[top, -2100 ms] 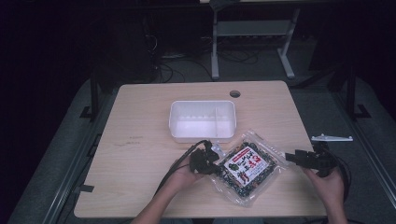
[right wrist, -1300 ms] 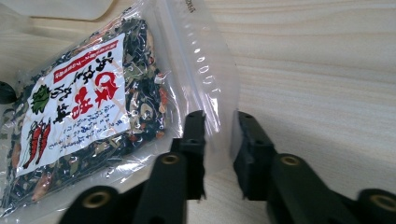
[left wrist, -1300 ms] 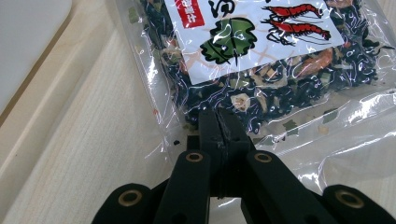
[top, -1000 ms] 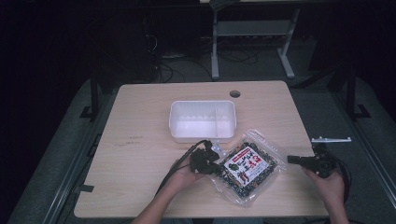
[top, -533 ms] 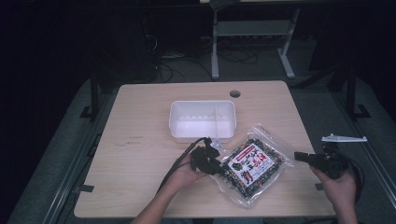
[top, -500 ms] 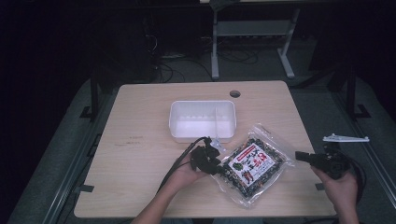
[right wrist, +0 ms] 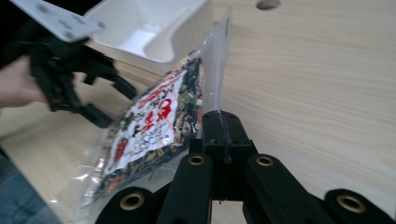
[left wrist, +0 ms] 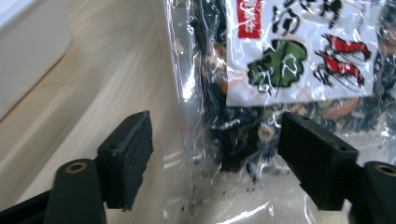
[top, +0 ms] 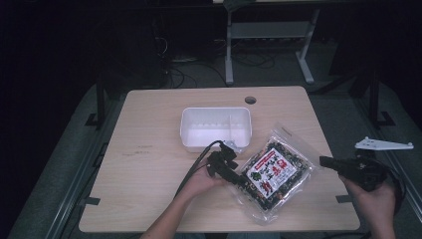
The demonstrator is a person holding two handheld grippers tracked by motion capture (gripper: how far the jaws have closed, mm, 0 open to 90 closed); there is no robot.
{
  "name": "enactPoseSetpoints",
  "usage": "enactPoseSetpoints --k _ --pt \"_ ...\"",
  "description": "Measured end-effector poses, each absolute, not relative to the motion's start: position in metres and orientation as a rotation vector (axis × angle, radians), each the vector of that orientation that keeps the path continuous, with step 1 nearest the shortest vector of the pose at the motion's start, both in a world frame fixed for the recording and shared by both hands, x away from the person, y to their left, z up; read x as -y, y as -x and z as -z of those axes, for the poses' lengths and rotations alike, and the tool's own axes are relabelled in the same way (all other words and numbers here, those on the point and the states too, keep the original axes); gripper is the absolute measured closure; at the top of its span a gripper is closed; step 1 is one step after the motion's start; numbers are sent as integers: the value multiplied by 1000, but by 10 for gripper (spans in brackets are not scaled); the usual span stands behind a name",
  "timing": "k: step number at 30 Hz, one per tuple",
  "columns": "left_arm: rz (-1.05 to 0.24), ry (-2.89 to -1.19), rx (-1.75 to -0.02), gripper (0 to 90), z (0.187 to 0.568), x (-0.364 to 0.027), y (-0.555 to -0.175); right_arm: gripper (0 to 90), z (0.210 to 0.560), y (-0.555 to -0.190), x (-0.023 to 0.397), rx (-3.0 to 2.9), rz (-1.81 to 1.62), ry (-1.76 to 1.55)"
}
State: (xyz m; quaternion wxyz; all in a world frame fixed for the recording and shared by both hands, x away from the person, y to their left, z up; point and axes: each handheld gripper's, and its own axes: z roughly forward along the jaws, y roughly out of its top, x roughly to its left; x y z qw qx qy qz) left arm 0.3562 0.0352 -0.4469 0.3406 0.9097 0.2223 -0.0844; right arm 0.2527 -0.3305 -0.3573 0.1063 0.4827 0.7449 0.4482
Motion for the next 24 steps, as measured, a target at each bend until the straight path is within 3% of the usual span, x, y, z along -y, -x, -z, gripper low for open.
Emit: enactPoseSetpoints --k 11,15,16,19,22,24 --pt "355 -2305 -543 255 447 -26 -366 898 330 -242 314 -2210 -1363 -1285" --pt "377 -2283 -506 346 446 -31 -367 899 331 -242 315 -2191 -1410 -1285" --pt "391 -2270 -487 414 445 -32 -366 899 331 -242 316 -2177 -1434 -1279" --pt "379 -2261 -478 451 444 -34 -365 899 330 -241 314 -2173 -1434 -1272" --pt "371 -2244 -466 583 443 -40 -364 899 329 -240 313 -2167 -1461 -1258" --pt "336 -2245 -446 610 441 -43 -361 898 329 -240 314 -2163 -1464 -1256"
